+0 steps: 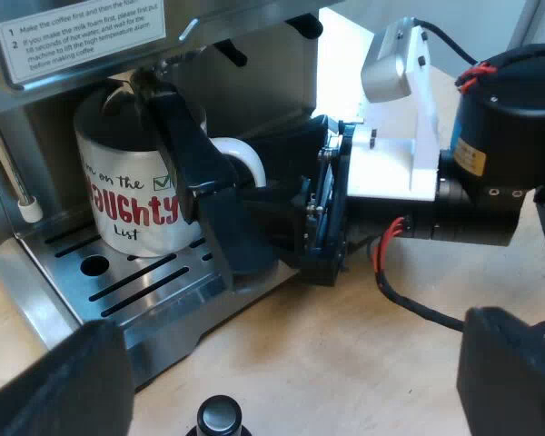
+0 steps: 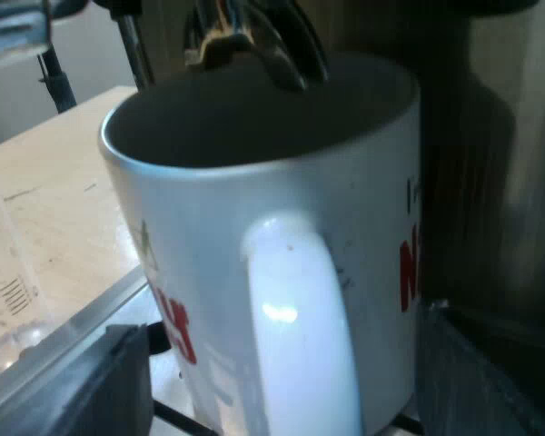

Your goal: Remove mug from coffee machine

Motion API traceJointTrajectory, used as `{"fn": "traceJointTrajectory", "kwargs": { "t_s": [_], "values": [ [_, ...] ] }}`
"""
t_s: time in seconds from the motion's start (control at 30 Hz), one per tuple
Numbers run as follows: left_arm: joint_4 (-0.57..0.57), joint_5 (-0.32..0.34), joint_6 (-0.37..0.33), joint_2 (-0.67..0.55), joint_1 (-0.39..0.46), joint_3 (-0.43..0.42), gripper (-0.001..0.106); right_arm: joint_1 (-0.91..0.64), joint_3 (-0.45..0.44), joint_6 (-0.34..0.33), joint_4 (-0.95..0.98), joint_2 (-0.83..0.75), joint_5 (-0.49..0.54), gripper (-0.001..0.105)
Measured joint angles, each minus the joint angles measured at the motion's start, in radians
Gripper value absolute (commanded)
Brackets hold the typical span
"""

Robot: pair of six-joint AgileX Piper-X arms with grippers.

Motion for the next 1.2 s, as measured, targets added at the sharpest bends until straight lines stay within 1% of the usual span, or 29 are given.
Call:
{"fn": "traceJointTrajectory", "kwargs": {
  "t_s": [0.17, 0.23, 0.27, 0.3, 0.33, 0.37, 0.4, 0.43, 0.5, 0.53, 0.63, 1.07, 1.2],
  "values": [
    [0.0, 0.0, 0.0, 0.0, 0.0, 0.0, 0.087, 0.0, -0.029, 0.0, 0.002, 0.016, 0.0, 0.063],
    [0.0, 0.0, 0.0, 0.0, 0.0, 0.0, 0.087, 0.0, -0.031, 0.0, 0.002, 0.016, 0.0, 0.06],
    [0.0, 0.0, 0.0, 0.0, 0.0, 0.0, 0.087, 0.0, -0.031, 0.0, 0.002, 0.016, 0.0, 0.056],
    [0.0, 0.0, 0.0, 0.0, 0.0, 0.0, 0.087, 0.0, -0.031, 0.0, 0.002, 0.016, 0.0, 0.048],
    [0.0, 0.0, 0.0, 0.0, 0.0, 0.0, 0.087, 0.0, -0.031, 0.0, 0.002, 0.016, 0.0, 0.042],
    [0.0, 0.0, 0.0, 0.0, 0.0, 0.0, 0.087, 0.0, -0.031, 0.0, 0.002, 0.016, 0.0, 0.038],
    [0.0, 0.0, 0.0, 0.0, 0.0, 0.0, 0.087, 0.0, -0.031, 0.0, 0.002, 0.016, 0.0, 0.031],
    [0.0, 0.0, 0.0, 0.0, 0.0, 0.0, 0.087, 0.0, -0.031, 0.0, 0.002, 0.016, 0.0, 0.028],
    [0.0, 0.0, 0.0, 0.0, 0.0, 0.0, 0.087, 0.0, -0.031, 0.0, 0.002, 0.016, 0.0, 0.017],
    [0.0, 0.0, 0.0, 0.0, 0.0, 0.0, 0.087, 0.0, -0.031, 0.0, 0.002, 0.016, 0.0, 0.014],
    [0.0, 0.0, 0.0, 0.0, 0.0, 0.0, 0.087, 0.0, -0.033, -0.001, 0.002, 0.016, 0.003, 0.001],
    [0.0, 0.0, 0.0, 0.0, 0.0, 0.0, 0.087, 0.0, -0.033, -0.001, 0.002, 0.016, 0.004, 0.0],
    [0.0, 0.0, 0.0, 0.0, 0.0, 0.0, 0.087, 0.006, -0.016, -0.001, 0.007, -0.005, 0.004, 0.0]
  ]
}}
